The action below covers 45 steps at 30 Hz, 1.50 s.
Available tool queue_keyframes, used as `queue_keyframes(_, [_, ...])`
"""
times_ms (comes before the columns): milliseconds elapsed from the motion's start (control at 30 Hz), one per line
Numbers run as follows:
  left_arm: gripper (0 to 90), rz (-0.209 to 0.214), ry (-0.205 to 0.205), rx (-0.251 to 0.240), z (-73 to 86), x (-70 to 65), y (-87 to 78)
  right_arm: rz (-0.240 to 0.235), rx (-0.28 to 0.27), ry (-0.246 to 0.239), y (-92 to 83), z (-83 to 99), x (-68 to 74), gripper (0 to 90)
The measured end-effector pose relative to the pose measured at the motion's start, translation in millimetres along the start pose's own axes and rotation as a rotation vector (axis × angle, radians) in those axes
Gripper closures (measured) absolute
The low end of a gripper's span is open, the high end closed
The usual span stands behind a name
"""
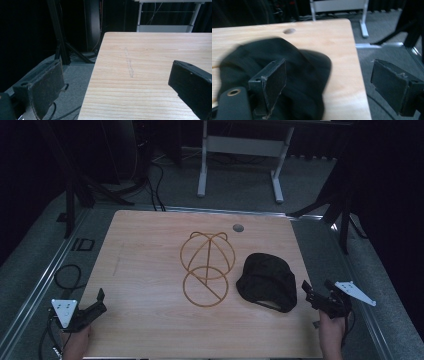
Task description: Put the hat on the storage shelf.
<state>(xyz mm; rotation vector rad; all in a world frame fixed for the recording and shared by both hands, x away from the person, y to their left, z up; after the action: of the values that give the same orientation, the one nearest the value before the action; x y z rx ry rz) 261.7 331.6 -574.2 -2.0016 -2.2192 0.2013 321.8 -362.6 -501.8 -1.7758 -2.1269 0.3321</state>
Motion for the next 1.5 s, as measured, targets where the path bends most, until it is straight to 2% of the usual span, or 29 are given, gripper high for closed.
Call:
queue_keyframes(200, [0.6, 0.002, 0.001, -0.002, 0.0, 0.0, -0.1, -0.048, -0.051, -0.064, -10.4, -33.8, 25.5, 12.8])
queue_keyframes(300, [0.6, 0.003, 0.0, -0.003, -0.1, 0.0, -0.3, -0.078, -0.046, -0.07, -11.2, -44.4, 35.7, 12.8])
queue_keyframes(367, [0.6, 0.004, 0.0, -0.005, -0.1, -0.1, -0.3, -0.105, -0.064, -0.078, -12.7, -50.2, 43.3, 12.1])
queue_keyframes(433, [0.6, 0.005, 0.0, -0.005, -0.1, -0.3, -0.5, -0.121, -0.073, -0.108, -13.3, -54.5, 51.4, 12.1])
queue_keyframes(600, [0.6, 0.006, 0.002, -0.005, -0.1, -0.5, -0.4, -0.17, -0.03, -0.177, -8.2, -55.8, 72.3, 14.9])
queue_keyframes(767, [0.6, 0.007, 0.003, -0.006, -0.1, -0.5, -0.6, -0.202, 0.044, -0.229, 5.7, -44.0, 86.1, 25.8])
queue_keyframes(800, [0.6, 0.008, 0.003, -0.007, -0.1, -0.5, -0.6, -0.201, 0.055, -0.235, 8.7, -40.8, 87.5, 30.0])
queue_keyframes(967, [0.6, 0.009, 0.003, -0.006, -0.1, -0.6, -0.5, -0.17, 0.109, -0.283, 23.4, -24.1, 88.9, 35.5])
queue_keyframes(1033, [0.6, 0.009, 0.003, -0.006, -0.1, -0.8, -0.4, -0.159, 0.125, -0.29, 27.7, -17.7, 87.8, 42.9])
queue_keyframes(1267, [0.6, 0.008, 0.008, -0.005, -0.2, -1.3, -0.3, -0.099, 0.169, -0.323, 40.5, 3.6, 82.2, 48.8])
queue_keyframes(1367, [0.6, 0.008, 0.008, -0.004, -0.2, -1.3, -0.2, -0.088, 0.193, -0.327, 44.5, 13.5, 81.0, 51.7])
queue_keyframes(1400, [0.6, 0.008, 0.008, -0.005, -0.2, -1.4, -0.2, -0.076, 0.202, -0.33, 46.2, 17.3, 80.4, 56.4])
queue_keyframes(1433, [0.6, 0.008, 0.008, -0.005, -0.2, -1.4, -0.2, -0.076, 0.202, -0.33, 46.2, 17.3, 80.4, 56.4])
queue_keyframes(1467, [0.6, 0.008, 0.009, -0.005, -0.2, -1.3, -0.3, -0.066, 0.205, -0.337, 47.5, 20.3, 79.6, 60.0])
queue_keyframes(1500, [0.6, 0.008, 0.009, -0.005, -0.2, -1.3, -0.2, -0.05, 0.207, -0.33, 49.3, 23.4, 77.1, 67.9])
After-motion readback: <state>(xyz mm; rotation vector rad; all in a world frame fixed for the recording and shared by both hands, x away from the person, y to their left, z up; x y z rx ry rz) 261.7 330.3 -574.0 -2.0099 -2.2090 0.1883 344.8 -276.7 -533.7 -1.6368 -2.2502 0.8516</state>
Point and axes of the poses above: each handheld gripper's, and its own axes: y roughly forward along the jaws, z roughly out of its underside, x roughly to its left, the point moved 5 cm from there along y, roughly forward along the jaws, and after that the axes turned 1 degree about z, right-handed, at the moved point
